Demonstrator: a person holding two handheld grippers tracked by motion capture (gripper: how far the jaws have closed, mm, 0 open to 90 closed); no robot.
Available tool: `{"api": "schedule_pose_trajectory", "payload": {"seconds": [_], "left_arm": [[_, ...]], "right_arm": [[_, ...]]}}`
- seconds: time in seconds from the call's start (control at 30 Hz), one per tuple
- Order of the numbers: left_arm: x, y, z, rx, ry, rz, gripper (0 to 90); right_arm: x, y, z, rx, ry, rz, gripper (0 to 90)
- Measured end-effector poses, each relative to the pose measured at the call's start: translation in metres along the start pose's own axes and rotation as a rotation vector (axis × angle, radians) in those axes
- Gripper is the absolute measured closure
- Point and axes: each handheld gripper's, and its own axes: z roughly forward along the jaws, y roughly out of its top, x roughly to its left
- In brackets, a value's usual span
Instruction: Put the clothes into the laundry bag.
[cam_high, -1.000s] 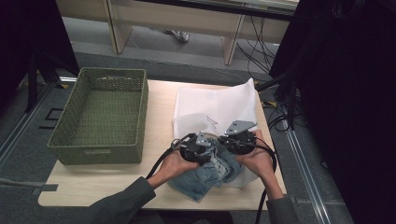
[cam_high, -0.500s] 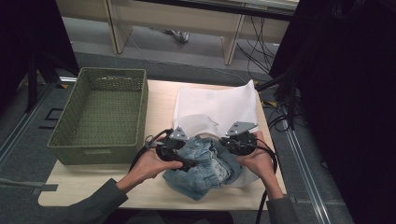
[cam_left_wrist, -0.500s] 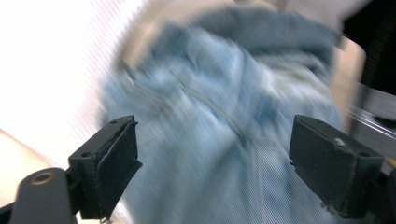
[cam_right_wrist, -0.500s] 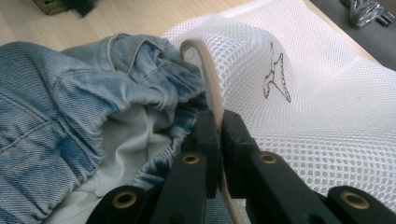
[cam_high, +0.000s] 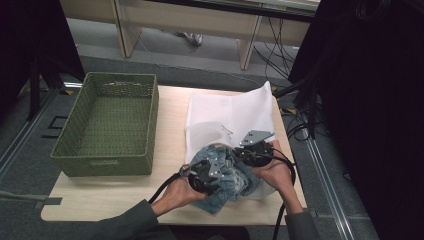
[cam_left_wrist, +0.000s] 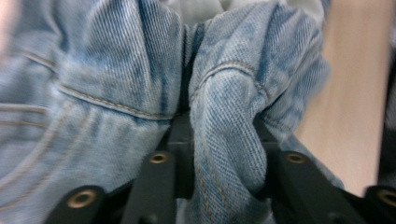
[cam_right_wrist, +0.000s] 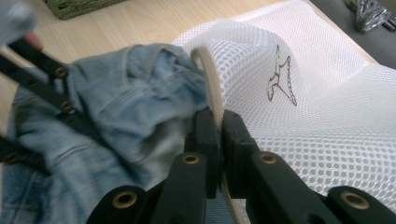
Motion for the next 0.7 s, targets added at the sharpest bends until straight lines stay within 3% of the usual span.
{"api": "schedule_pose_trajectory", "payload": {"seconds": [0.03, 0.07, 0.13, 0.2, 0.27, 0.37, 0.4, 0.43, 0.47, 0.57, 0.67, 0.7], "left_arm": [[0.004, 0.004, -0.003, -0.022, 0.023, 0.001, 70.7], [0.009, 0.011, -0.009, -0.059, 0.061, -0.035, 71.1], [0.020, 0.021, -0.015, -0.097, 0.063, -0.105, 71.4], [0.030, 0.027, -0.014, -0.116, 0.077, -0.145, 71.4], [0.034, 0.027, -0.002, -0.107, 0.106, -0.159, 71.2], [0.040, 0.014, 0.034, -0.106, 0.098, -0.285, 69.2], [0.040, 0.014, 0.034, -0.106, 0.098, -0.285, 68.2], [0.047, 0.007, 0.043, -0.124, 0.088, -0.349, 67.0], [0.047, 0.006, 0.042, -0.132, 0.090, -0.365, 66.5], [0.050, 0.008, 0.030, -0.124, 0.065, -0.318, 62.4], [0.047, 0.007, 0.020, -0.114, 0.031, -0.318, 49.1], [0.044, 0.006, 0.016, -0.113, 0.015, -0.317, 45.0]], "right_arm": [[0.000, 0.002, -0.002, 0.013, 0.015, 0.009, 87.6], [0.000, 0.002, -0.002, 0.002, 0.011, 0.004, 87.6], [-0.001, 0.006, -0.006, -0.007, 0.006, -0.005, 87.6], [-0.002, 0.010, -0.010, -0.024, 0.003, -0.008, 87.7], [-0.003, 0.013, -0.012, -0.031, -0.015, 0.012, 87.6], [-0.002, 0.012, -0.007, -0.022, -0.002, -0.002, 87.6], [-0.002, 0.012, -0.007, -0.022, -0.002, -0.002, 87.6], [0.001, 0.007, -0.001, 0.004, 0.011, 0.000, 87.6], [0.003, 0.005, 0.002, 0.009, 0.007, 0.005, 87.6], [0.004, -0.005, 0.012, 0.038, 0.018, 0.016, 87.6], [0.002, -0.006, 0.015, 0.037, 0.027, 0.019, 87.4], [0.000, -0.006, 0.015, 0.029, 0.035, -0.001, 87.2]]}}
